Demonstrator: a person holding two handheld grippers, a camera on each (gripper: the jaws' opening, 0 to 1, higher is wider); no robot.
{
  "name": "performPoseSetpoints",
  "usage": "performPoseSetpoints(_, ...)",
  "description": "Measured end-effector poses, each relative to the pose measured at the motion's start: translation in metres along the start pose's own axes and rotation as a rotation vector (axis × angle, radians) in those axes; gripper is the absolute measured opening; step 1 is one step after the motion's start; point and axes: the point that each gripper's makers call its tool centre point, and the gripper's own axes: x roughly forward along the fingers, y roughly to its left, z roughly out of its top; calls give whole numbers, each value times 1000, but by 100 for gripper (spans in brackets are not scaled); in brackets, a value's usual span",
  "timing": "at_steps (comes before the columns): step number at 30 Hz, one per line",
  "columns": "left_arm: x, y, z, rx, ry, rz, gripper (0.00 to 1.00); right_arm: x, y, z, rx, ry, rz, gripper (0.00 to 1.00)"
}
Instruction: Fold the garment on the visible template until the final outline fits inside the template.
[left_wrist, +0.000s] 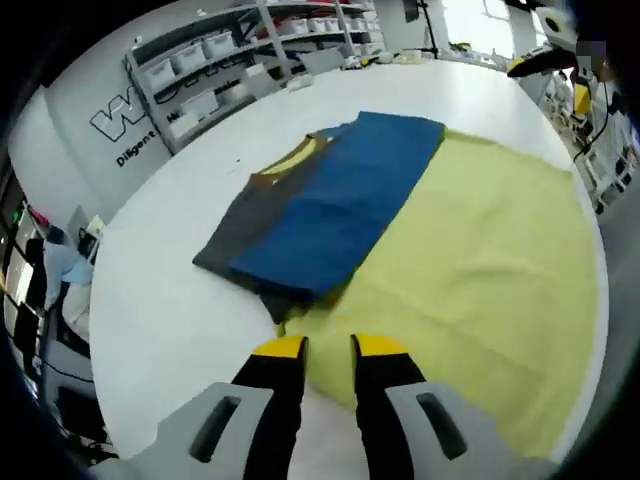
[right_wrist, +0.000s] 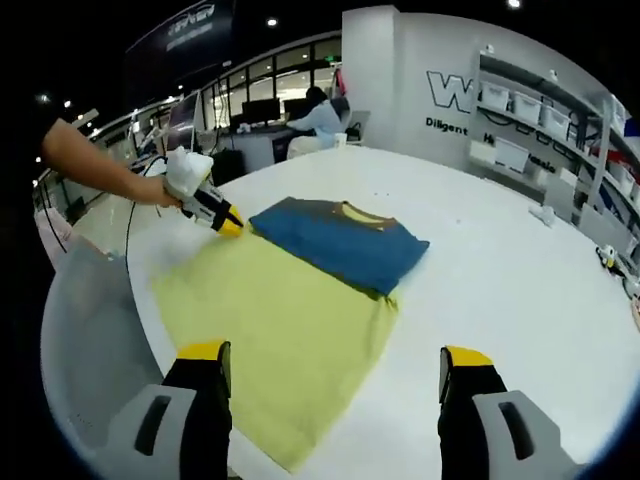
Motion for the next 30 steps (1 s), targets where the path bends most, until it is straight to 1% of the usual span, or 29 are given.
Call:
performPoseSetpoints(1, -2, 0, 1, 0, -11, 5, 34, -1, -1, 1, 0, -3, -1, 84)
performPoseSetpoints(2, -5, 1, 1, 0, -21, 16, 35, -1, -2, 2, -1, -6, -4, 85)
performPoseSetpoints(5, -11, 1, 2, 7, -44, 25, 34, -2, -4, 0, -6, -5, -6, 85)
performPoseSetpoints(7, -16, -1, 4, -5, -58, 21, 35, -3, -3, -2, -4, -6, -8, 85)
performPoseSetpoints(11, -29, -5, 7, -27, -107, 17, 42, -2, 2, -8, -5, -8, 0, 87)
performPoseSetpoints(12, -33, -4, 11, -5, -141, 19, 42, 0, 3, -8, -5, -6, 2, 88)
performPoseSetpoints(14, -36, -3, 9, 0, -140, 22, 41, 3, 4, -9, -7, 0, 0, 89)
performPoseSetpoints(15, -38, -3, 9, -22, -139, 15, 43, 4, 5, -7, -5, -5, -3, 89)
performPoseSetpoints(17, -44, -4, 11, -33, -152, 5, 50, 7, 8, -2, 4, -16, -3, 90)
performPoseSetpoints(19, -50, -5, 13, -35, -170, 1, 55, 9, 12, -1, -3, -15, 0, 92)
performPoseSetpoints(21, -55, -8, 14, -49, -184, -18, 60, 11, 17, -1, -17, -13, 9, 93)
performPoseSetpoints(22, -59, -12, 14, -62, -188, -35, 63, 12, 19, -3, -22, -8, 11, 93)
performPoseSetpoints(24, -64, -15, 15, -65, -201, -48, 72, 13, 21, -6, -27, -5, 17, 93)
performPoseSetpoints(27, -72, -17, 18, -50, -225, -59, 77, 16, 22, -5, -24, -9, 12, 94)
performPoseSetpoints(30, -78, -15, 19, -79, -233, -54, 82, 19, 24, 0, -15, -21, 10, 97)
